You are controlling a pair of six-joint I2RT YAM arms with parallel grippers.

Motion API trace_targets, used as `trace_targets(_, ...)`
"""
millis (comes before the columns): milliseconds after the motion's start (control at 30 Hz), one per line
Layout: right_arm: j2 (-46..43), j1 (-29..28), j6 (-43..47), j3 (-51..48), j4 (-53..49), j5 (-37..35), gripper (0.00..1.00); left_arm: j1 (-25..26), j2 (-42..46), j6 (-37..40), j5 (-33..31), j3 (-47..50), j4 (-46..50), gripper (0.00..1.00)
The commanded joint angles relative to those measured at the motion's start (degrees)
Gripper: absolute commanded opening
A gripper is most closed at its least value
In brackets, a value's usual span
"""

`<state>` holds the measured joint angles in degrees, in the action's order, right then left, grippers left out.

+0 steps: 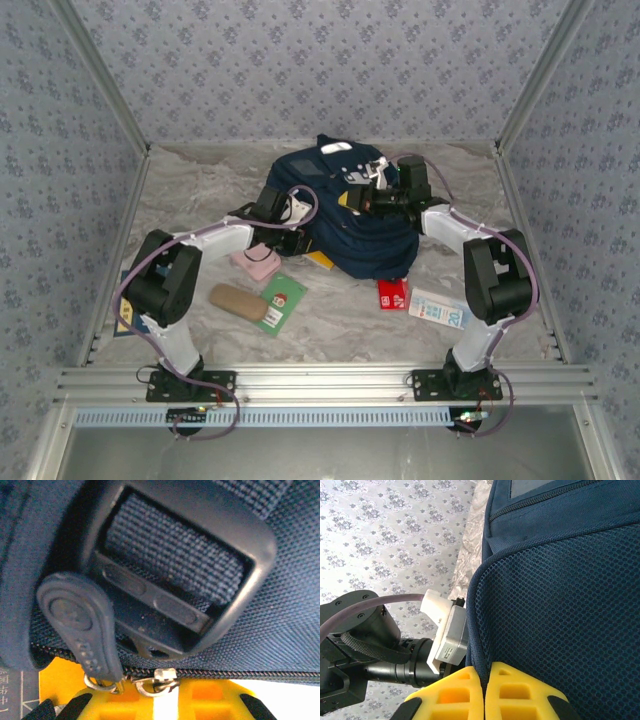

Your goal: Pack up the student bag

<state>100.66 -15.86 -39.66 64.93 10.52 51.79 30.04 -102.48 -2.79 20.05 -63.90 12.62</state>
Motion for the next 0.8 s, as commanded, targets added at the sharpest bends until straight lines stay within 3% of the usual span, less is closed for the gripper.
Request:
trace_targets(0, 0.23, 0.75, -0.17, 1.00, 2.06, -1.12, 0.00, 0.61, 3.13, 0.83, -0.43, 0.75, -0.16, 0.07)
trace_targets(767, -0.87, -1.06, 0.91, 1.04, -0.23, -11.91, 0.00, 9.61, 6.62, -1.22, -0.18, 1.29, 4.94, 0.08)
